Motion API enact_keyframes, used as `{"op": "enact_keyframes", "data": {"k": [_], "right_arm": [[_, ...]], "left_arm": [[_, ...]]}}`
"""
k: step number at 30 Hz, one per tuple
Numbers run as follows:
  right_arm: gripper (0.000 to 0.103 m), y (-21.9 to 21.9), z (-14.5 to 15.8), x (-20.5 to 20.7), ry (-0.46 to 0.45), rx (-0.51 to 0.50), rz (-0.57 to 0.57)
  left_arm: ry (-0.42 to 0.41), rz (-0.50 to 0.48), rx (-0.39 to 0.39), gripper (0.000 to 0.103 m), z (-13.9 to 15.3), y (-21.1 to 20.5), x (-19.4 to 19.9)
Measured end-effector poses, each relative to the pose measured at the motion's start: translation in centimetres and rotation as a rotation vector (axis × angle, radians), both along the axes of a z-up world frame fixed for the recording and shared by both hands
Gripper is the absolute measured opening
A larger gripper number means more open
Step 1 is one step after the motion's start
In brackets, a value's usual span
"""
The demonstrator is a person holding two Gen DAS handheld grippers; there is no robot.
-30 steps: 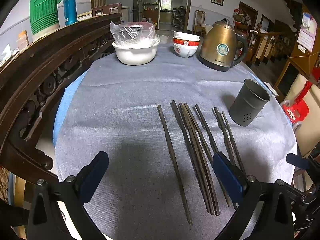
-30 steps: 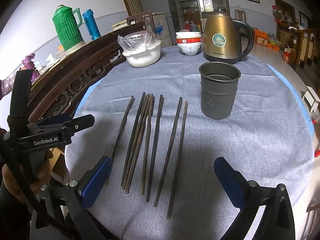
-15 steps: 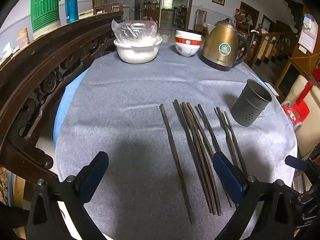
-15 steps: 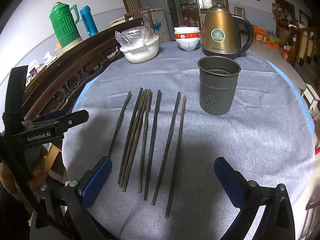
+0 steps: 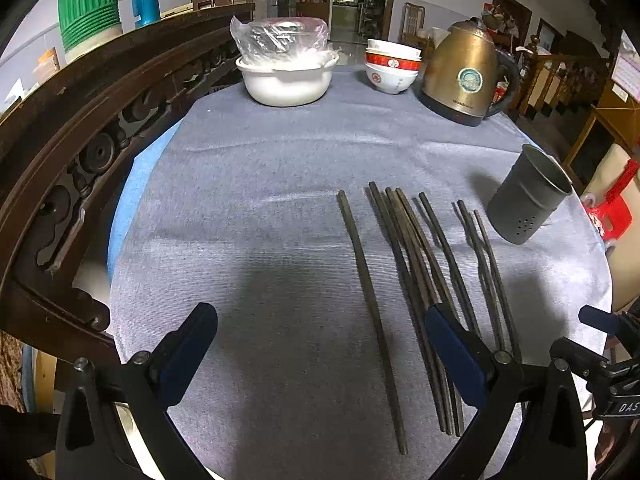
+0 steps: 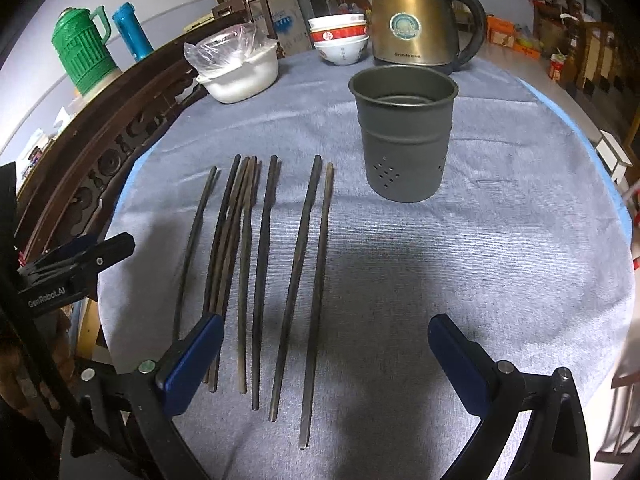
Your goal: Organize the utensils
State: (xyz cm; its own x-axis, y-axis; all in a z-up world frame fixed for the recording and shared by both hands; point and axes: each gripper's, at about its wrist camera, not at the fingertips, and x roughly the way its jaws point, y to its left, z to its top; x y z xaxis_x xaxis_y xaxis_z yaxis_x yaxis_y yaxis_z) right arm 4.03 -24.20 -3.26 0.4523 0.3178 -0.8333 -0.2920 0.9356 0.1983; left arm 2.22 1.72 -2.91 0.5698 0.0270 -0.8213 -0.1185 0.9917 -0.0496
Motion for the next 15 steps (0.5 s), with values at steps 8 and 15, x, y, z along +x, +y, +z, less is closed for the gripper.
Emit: {"op": "enact_keyframes", "data": {"k": [8, 15], "right_arm": [[0.103, 0.2, 0.4, 1.4, 0.015, -0.017, -0.005], [0.076, 0.3, 0.2, 3.5, 0.067, -0.026, -0.016]], "left_arm": [[0.007, 0.004, -0.017, 0.103, -0.2, 0.7, 0.7], [0.028, 0.028, -0.047, 0.103, -1.0, 1.9, 1.0]]}}
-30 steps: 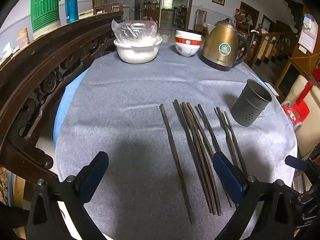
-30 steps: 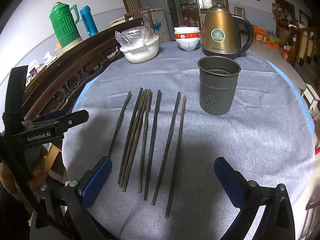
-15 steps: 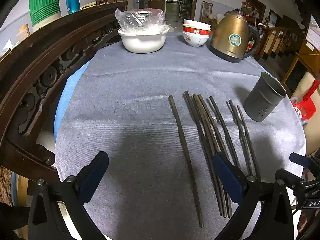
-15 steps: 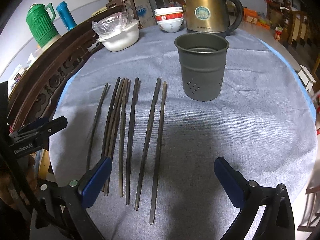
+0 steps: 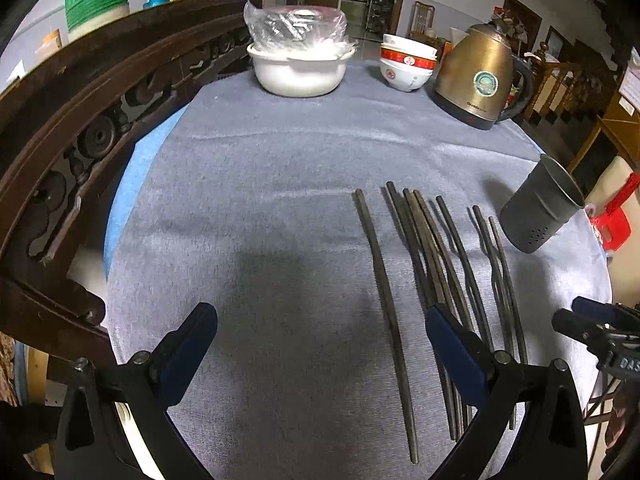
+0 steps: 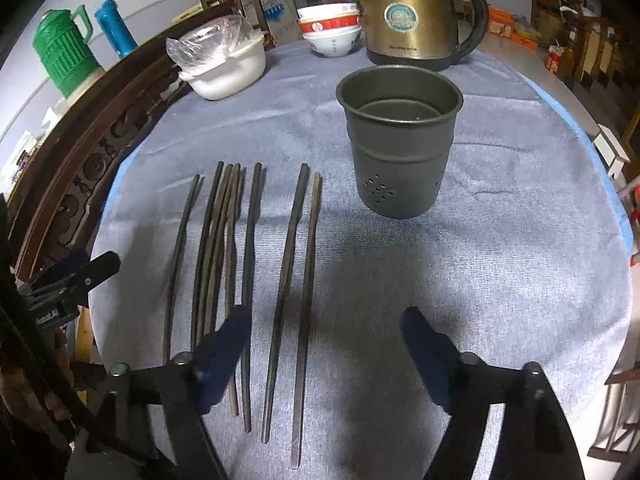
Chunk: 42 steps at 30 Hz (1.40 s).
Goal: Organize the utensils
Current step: 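Close the left gripper on one dark chopstick while the right gripper grasps another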
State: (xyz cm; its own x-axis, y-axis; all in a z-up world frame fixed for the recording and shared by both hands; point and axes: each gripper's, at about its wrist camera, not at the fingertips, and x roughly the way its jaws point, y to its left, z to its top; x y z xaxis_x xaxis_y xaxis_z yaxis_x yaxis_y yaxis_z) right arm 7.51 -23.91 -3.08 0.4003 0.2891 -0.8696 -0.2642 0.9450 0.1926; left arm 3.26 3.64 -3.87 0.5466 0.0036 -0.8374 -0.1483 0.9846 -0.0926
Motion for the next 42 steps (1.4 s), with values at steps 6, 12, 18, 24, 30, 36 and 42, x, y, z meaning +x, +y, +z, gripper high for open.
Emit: {"op": "enact_keyframes", "data": {"k": [6, 12, 18, 24, 30, 36, 42], "right_arm": [[0.056, 1.6, -1.3, 2.6, 0.07, -0.037, 0.008], [0.039, 2.7, -3.4, 5.7, 0.159, -0.075, -0.011], [0.03, 4.0, -4.2, 6.6, 0.175, -0.116, 0.012], [0.01, 5.7, -4.3, 6.7, 0.183, -0.19, 0.074], [0.01, 4.5, -5.0, 6.2, 0.202, -0.177, 0.107], [0.01, 3.6, -5.8, 6.8, 0.217, -0.17, 0.161], [0.01, 4.7, -5.8, 6.9, 0.243, -0.237, 0.267]], "left_arm": [[0.02, 0.006, -0.018, 0.103, -0.7, 0.5, 0.1], [0.04, 0.007, -0.029, 0.103, -1.1, 0.8, 0.1], [0.093, -0.002, -0.059, 0.103, -1.8, 0.7, 1.0], [0.172, 0.006, -0.08, 0.102, -2.1, -0.2, 3.4], [0.301, -0.012, -0.092, 0.065, -3.3, -1.8, 7.4], [0.399, -0.046, -0.065, 0.013, -4.9, -3.0, 9.0], [0.472, -0.109, -0.072, 0.006, -5.4, -3.0, 8.7]]}}
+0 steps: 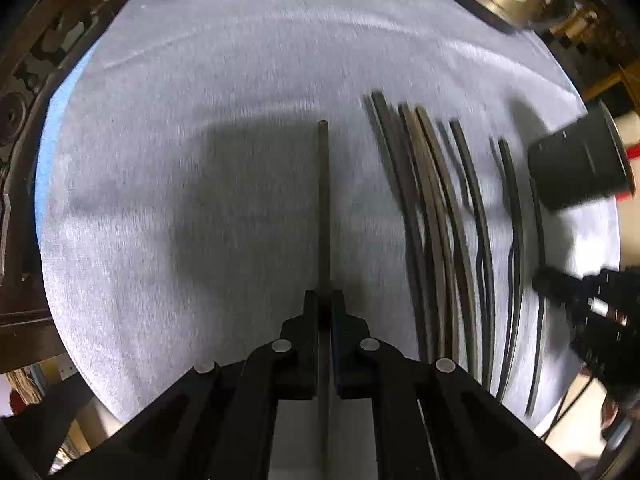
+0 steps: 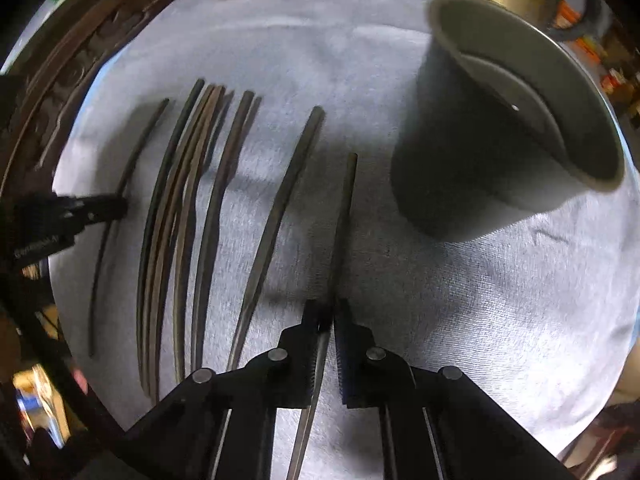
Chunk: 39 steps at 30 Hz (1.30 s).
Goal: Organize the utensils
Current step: 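Close the left gripper on one dark chopstick while the right gripper grasps another, then lift both held chopsticks upright and carry them toward the grey cup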
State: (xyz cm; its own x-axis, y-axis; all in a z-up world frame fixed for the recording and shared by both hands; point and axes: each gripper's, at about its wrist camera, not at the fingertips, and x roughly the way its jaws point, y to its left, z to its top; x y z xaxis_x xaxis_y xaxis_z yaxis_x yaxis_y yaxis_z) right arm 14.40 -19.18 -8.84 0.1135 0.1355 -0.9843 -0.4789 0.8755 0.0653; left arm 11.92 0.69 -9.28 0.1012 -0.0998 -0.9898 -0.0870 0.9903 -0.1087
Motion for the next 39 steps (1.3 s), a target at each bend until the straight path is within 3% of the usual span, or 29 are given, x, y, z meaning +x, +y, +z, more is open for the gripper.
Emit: {"op": "enact_keyframes", "data": {"k": [7, 13, 15, 17, 20, 27, 31, 35, 39], "right_arm": [[0.011, 1.1, -0.6, 1.7, 0.083, -0.005, 0.01], [0.008, 1.6, -0.4, 2.1, 0.075, -0.034, 0.036], [0.006, 1.7, -0.1, 1.5, 0.06, -0.005, 0.025], [0.006, 1.1, 1.0, 0.5, 0.03, 0.068, -0.006], [0.006, 0.0, 4.1, -1.5, -0.073, 0.189, -0.049], [0.006, -4.5, 10.7, -5.8, -0.444, 0.382, -0.247], [0.006, -6.4, 11.2, -8.2, -0.661, 0.41, -0.336], [0.006, -7.5, 11.7, -8.8, -0.792, 0.398, -0.388], [0.006, -7.1, 10.6, -9.8, -0.857, 0.354, -0.374]], "left_arm": [[0.055, -0.019, 0.0, 0.006, -0.1, 0.6, 1.4], [0.024, -0.035, -0.03, 0.006, 0.0, 1.0, 1.4], [-0.027, -0.002, -0.071, 0.006, 0.8, 2.0, 0.5], [-0.13, 0.03, -0.1, 0.006, 2.5, 2.7, -0.6], [-0.296, 0.079, -0.12, 0.006, 6.0, 3.7, -2.5], [-0.697, 0.185, -0.135, 0.006, 11.7, 3.9, -5.1], [-0.902, 0.205, -0.04, 0.006, 12.2, 2.8, -6.4], [-0.979, 0.206, 0.047, 0.006, 9.9, 1.3, -6.8], [-0.97, 0.189, 0.101, 0.006, 8.0, 0.8, -6.9]]}}
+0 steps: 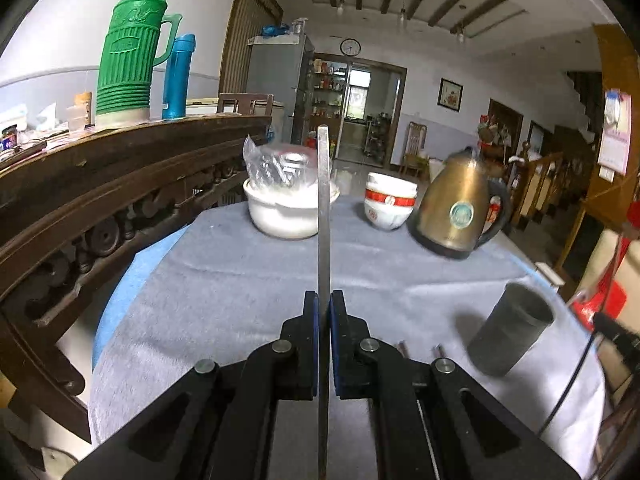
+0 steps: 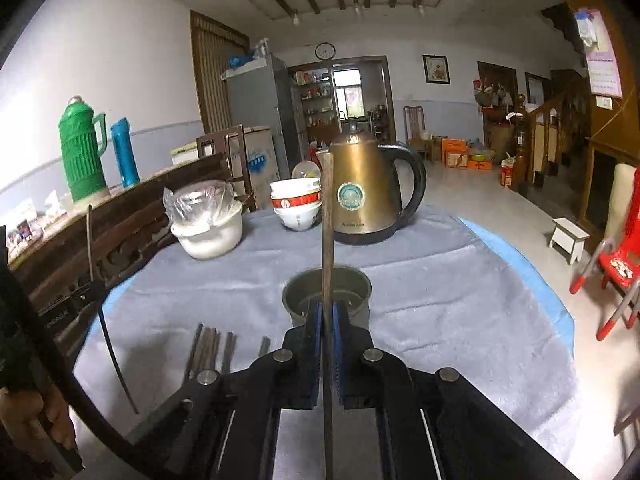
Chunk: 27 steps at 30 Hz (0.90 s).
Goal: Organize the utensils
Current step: 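Lift both held chopsticks upright and carry them toward the grey cup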
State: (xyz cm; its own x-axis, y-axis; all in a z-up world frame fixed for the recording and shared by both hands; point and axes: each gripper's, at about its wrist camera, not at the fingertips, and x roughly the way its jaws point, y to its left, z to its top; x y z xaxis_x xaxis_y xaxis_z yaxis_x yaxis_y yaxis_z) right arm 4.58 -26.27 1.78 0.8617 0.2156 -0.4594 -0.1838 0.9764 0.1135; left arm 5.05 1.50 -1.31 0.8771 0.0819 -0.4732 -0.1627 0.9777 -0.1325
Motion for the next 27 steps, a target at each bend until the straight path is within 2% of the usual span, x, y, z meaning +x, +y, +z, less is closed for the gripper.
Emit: {"op": "enact_keyframes", "data": {"k": [3, 14, 22, 27], "right_arm": [[0.006, -0.4, 0.7, -1.4, -0.023, -0.008, 0.003], [0.006, -2.4, 2.2, -5.3, -0.006, 0.025, 0.006], [0.006, -3.8, 2.3, -5.6, 0.02, 0.076, -0.014], [0.006, -4.6, 3.1, -5.3, 0.013, 0.126, -0.021]], "left_arm": [[-0.017, 0.005, 0.031, 0.006, -0.5, 0.0, -1.4], [-0.014, -0.03, -0.042, 0.007, 1.3, 1.0, -6.3], [-0.006, -0.05, -0.09, 0.007, 1.7, 1.1, -6.3], [-0.045, -0.069, -0.134, 0.007, 3.8, 1.3, -6.2]]}}
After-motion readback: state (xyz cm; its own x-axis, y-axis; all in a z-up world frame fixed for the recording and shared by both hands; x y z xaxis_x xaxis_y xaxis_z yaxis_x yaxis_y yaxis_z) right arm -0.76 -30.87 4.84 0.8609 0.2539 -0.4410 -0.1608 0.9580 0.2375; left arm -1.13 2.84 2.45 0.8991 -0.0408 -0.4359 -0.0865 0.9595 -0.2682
